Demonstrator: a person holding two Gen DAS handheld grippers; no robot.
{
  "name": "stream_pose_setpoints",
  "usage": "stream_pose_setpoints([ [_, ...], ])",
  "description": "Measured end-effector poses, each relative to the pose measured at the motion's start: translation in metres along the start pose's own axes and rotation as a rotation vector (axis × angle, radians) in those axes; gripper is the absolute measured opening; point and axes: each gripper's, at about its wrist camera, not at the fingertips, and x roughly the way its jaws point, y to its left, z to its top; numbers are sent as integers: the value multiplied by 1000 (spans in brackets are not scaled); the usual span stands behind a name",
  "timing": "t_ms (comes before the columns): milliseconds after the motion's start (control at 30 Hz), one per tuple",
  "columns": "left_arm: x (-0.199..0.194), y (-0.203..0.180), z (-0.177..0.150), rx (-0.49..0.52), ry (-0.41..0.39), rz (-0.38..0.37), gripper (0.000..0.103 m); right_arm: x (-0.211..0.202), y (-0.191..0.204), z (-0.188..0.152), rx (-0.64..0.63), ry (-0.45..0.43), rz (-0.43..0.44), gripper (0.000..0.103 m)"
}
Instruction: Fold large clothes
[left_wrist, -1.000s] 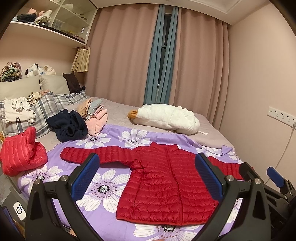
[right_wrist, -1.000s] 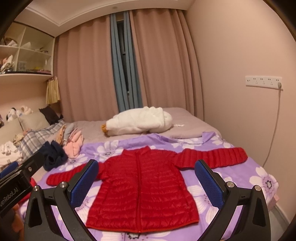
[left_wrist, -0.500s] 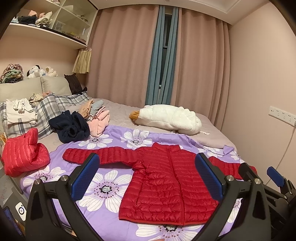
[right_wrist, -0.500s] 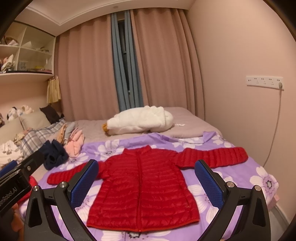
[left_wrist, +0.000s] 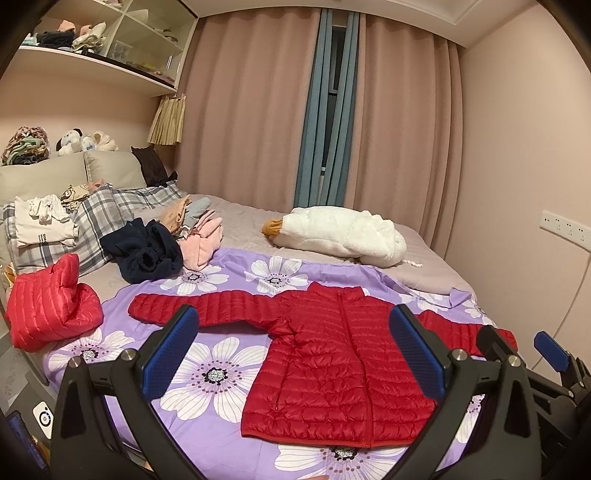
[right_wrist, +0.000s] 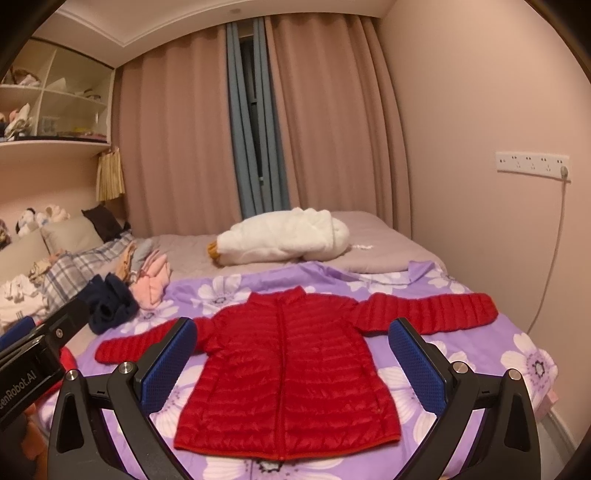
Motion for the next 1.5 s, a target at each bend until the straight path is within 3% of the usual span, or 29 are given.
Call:
stream_pose_setpoints([
  [1500, -2, 0, 2, 14, 0, 4, 103, 0, 2, 4, -23, -2, -3, 102],
])
